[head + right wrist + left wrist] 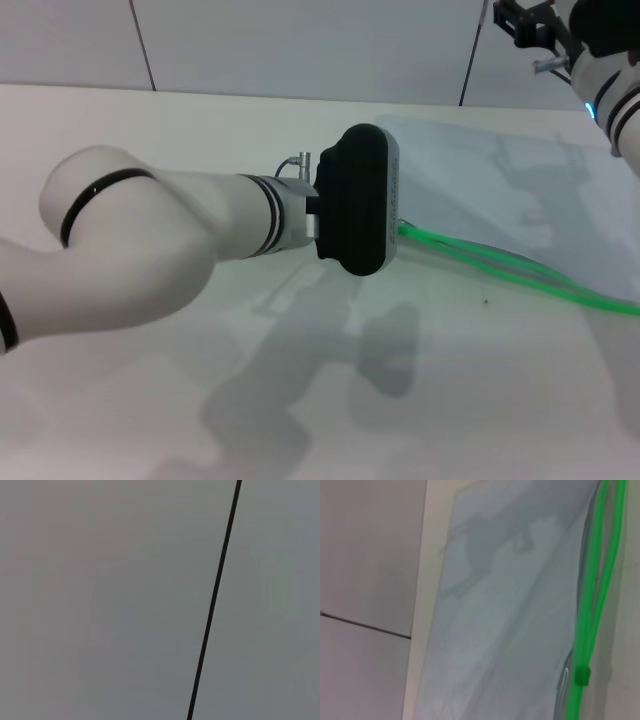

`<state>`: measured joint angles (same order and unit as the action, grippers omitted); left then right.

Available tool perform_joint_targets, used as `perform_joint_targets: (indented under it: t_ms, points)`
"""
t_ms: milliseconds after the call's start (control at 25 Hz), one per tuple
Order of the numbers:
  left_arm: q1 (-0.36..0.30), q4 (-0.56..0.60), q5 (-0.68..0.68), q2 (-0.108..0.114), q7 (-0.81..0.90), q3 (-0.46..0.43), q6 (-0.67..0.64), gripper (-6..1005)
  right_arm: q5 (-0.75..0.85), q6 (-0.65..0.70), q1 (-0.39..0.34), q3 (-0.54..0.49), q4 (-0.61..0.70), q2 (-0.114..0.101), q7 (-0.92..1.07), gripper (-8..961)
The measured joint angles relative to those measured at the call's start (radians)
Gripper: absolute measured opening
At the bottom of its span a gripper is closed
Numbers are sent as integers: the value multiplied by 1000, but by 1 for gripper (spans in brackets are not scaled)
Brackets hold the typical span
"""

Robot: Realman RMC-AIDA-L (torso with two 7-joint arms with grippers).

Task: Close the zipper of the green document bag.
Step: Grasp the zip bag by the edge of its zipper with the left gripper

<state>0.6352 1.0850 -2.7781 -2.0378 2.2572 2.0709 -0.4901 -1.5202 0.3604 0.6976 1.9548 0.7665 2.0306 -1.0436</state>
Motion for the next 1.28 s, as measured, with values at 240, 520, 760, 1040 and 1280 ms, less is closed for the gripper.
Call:
perform_joint_targets:
  t_ms: [240, 520, 760, 1040, 1280]
  points:
    - [1, -37, 4, -1, 1, 17, 78, 842, 0, 0, 2, 2, -6, 0, 9, 868]
    - [0, -66, 10, -2, 1, 44, 171, 843, 0, 0, 3, 3, -9, 0, 9, 865]
    - [16, -120, 30, -2, 1, 53, 224, 842, 0, 0, 5, 3, -9, 0, 10, 863]
    - [28, -153, 49, -2, -5, 71, 269, 842, 0, 0, 6, 3, -9, 0, 11, 860]
    - [29, -165, 49, -2, -6, 82, 314, 843, 0, 0, 8, 3, -9, 0, 11, 858]
